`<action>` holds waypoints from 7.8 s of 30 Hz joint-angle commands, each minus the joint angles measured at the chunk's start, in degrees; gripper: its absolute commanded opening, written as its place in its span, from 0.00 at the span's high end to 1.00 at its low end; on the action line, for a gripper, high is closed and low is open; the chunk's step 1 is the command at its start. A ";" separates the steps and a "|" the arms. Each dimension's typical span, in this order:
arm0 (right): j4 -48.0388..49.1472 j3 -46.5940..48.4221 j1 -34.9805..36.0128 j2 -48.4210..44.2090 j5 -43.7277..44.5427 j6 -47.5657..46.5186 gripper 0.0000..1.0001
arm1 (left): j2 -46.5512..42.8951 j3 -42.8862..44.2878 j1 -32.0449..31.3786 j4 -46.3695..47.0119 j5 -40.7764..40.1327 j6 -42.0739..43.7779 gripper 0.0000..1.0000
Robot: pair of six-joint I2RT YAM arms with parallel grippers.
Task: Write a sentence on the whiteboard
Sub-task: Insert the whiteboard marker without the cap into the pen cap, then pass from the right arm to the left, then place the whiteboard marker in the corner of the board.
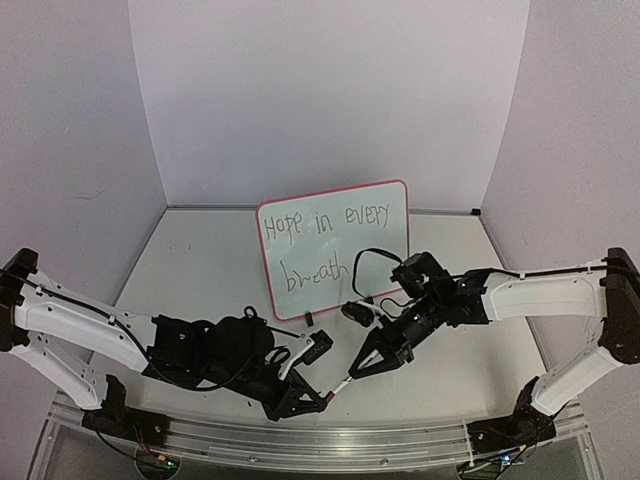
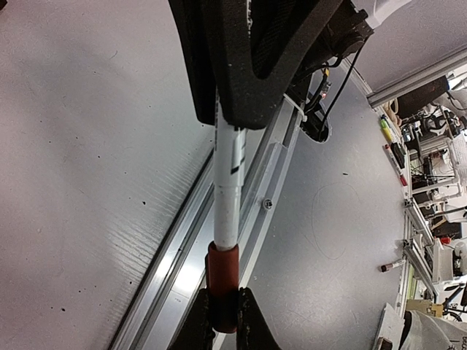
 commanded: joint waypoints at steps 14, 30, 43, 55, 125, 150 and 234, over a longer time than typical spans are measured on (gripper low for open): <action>0.03 4.32 4.18 3.77 -0.44 -1.49 1.00 | -0.32 5.62 0.18 -0.85 -1.60 6.00 1.00; 0.91 6.33 6.41 4.66 -1.62 -1.45 1.00 | -0.57 9.52 0.76 0.98 -3.02 10.63 1.00; 1.44 6.61 7.38 4.90 -2.74 -1.31 1.00 | 1.28 15.77 0.88 1.21 -1.85 15.72 1.00; 3.74 5.95 7.61 3.90 -5.09 0.50 1.00 | 0.94 19.09 0.87 2.53 0.62 20.02 1.00; 22.96 -1.08 -4.31 -6.94 8.42 10.98 1.00 | -8.68 11.72 12.12 -14.39 4.33 9.82 0.04; 22.96 -0.55 -3.86 -3.68 2.63 11.84 1.00 | 1.21 19.78 12.09 -21.30 7.46 15.84 0.65; -6.61 -0.85 -32.47 -15.25 60.68 -13.66 0.09 | 12.42 8.74 49.72 -26.46 -13.58 9.13 0.93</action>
